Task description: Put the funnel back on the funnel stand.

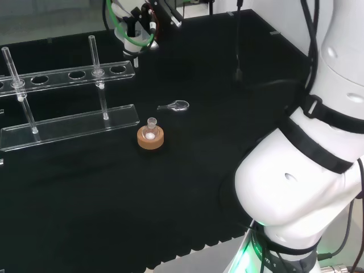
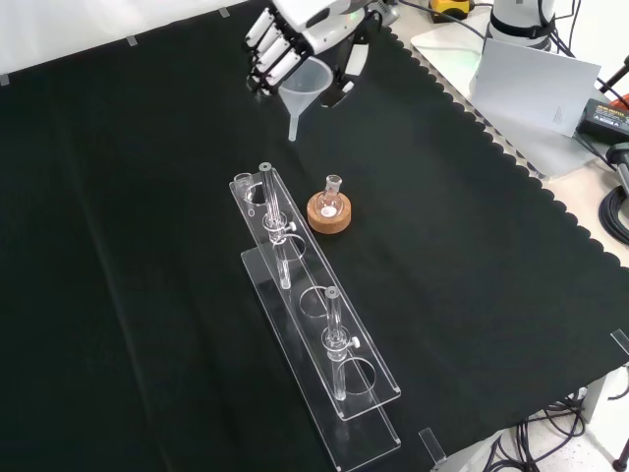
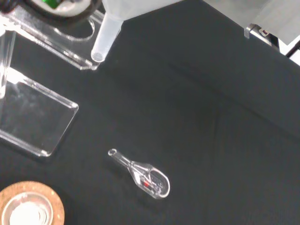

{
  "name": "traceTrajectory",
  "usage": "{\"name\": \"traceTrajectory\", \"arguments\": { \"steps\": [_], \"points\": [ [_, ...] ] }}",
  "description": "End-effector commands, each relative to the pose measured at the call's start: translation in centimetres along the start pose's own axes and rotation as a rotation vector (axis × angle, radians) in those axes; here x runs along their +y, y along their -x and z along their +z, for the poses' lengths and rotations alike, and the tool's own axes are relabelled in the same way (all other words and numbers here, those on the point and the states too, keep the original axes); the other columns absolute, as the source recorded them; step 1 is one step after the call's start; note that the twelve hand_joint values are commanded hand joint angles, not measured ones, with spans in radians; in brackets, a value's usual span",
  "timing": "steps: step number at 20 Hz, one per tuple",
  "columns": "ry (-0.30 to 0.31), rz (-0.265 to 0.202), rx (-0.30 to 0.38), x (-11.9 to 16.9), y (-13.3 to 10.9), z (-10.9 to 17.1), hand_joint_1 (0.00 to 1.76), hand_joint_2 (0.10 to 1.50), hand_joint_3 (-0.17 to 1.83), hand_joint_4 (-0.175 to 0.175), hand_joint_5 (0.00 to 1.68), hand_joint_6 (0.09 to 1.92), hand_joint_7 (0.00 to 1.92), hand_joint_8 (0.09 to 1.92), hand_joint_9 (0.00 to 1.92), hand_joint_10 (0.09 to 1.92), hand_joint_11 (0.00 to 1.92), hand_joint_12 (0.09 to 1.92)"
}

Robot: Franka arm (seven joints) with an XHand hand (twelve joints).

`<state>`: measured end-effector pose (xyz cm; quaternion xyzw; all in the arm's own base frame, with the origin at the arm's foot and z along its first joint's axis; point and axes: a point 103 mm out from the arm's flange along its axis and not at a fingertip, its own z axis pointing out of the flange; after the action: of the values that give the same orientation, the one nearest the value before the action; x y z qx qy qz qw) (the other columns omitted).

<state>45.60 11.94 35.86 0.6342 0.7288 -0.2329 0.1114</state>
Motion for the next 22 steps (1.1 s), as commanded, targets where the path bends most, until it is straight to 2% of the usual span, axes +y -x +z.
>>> {"name": "traceTrajectory", "arguments": {
  "steps": [1, 13, 22],
  "points": [
    [0.001, -0.041, 0.021, 3.3, 0.1, 0.4, 0.99, 0.79, 0.63, 0.038, 0.79, 0.72, 0.58, 0.61, 0.99, 0.34, 0.72, 1.15],
    [-0.007, -0.077, 0.007, 7.8, -1.4, 0.5, 0.98, 0.8, 0.63, 0.038, 0.8, 0.73, 0.58, 0.61, 0.99, 0.34, 0.72, 1.15],
    [-0.009, -0.11, 0.002, 10.0, -2.2, 1.3, 0.98, 0.8, 0.63, 0.037, 0.8, 0.73, 0.58, 0.61, 1.0, 0.33, 0.73, 1.14]
  ]
}}
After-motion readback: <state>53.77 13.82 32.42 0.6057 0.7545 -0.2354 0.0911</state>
